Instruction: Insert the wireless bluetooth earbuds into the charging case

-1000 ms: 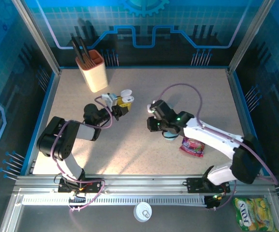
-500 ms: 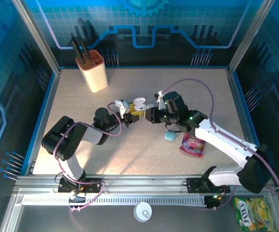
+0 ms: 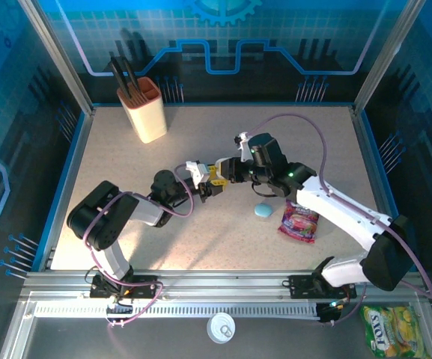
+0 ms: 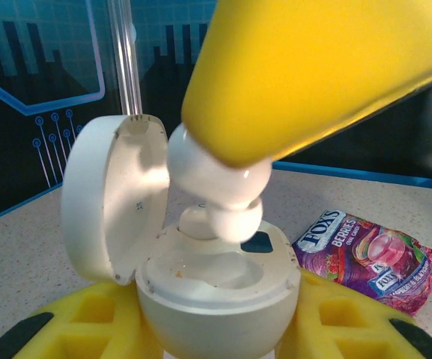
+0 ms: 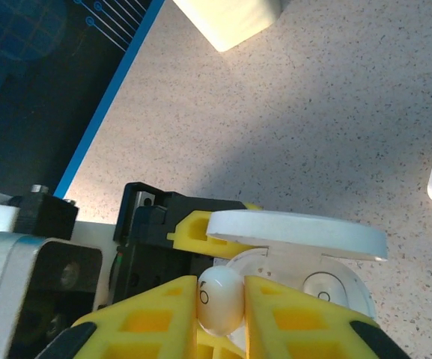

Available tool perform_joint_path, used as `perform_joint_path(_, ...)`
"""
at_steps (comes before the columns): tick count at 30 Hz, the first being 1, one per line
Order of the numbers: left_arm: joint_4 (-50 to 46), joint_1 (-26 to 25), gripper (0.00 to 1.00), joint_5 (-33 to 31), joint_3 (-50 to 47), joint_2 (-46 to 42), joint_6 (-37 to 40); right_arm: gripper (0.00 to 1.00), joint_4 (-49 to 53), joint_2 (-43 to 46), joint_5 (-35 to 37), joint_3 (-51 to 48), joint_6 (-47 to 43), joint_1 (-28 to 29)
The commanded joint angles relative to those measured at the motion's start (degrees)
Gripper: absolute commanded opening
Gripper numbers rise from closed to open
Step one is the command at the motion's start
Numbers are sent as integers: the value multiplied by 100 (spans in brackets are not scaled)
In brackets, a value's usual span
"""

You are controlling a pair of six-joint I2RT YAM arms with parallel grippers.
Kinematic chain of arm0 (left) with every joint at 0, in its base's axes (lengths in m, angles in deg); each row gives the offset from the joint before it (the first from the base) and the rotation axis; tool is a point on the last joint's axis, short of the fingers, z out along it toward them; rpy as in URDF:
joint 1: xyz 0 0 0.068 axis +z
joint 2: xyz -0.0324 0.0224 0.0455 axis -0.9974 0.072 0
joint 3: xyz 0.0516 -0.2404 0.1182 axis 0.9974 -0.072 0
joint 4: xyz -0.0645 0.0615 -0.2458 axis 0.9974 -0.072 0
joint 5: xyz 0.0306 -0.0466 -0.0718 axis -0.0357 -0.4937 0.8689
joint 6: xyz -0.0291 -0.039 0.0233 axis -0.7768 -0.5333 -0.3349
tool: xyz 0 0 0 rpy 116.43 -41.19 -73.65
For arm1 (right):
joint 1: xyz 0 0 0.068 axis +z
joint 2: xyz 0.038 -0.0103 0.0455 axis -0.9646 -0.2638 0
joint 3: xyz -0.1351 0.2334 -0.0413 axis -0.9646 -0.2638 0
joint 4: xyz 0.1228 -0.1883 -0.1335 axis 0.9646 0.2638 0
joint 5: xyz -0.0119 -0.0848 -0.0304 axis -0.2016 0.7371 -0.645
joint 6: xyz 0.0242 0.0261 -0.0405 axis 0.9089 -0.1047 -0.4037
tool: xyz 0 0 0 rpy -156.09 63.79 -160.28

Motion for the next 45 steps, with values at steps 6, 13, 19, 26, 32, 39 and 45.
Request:
perform_joint_path(6, 160, -78, 35, -184, 80, -192, 109, 20, -83, -180, -103, 103, -8, -95)
perform_joint_path(13, 155, -76, 35, -341, 164, -78, 87, 20, -68, -272, -217, 68, 103, -119)
perform_joint_path(19, 159, -97, 35, -309, 254, -68, 91, 22, -31, -413, -220, 49, 244, -182)
perform_joint_path(26, 159, -92, 35, -259, 196, -131, 64, 37, 32, -388, -184, 60, 189, -318)
perform_joint_path(32, 159, -101, 35, -321, 98, -100, 122, 48, 135, -29, -223, 138, -134, -376)
perform_joint_path(39, 164, -96, 36, -223, -64, -108, 467, 47, 553, 255, -103, 449, -677, -358)
perform_joint_path(45, 159, -106, 36, -60, -197, -188, 721, 35, 1110, -78, 255, 1090, -1173, -368)
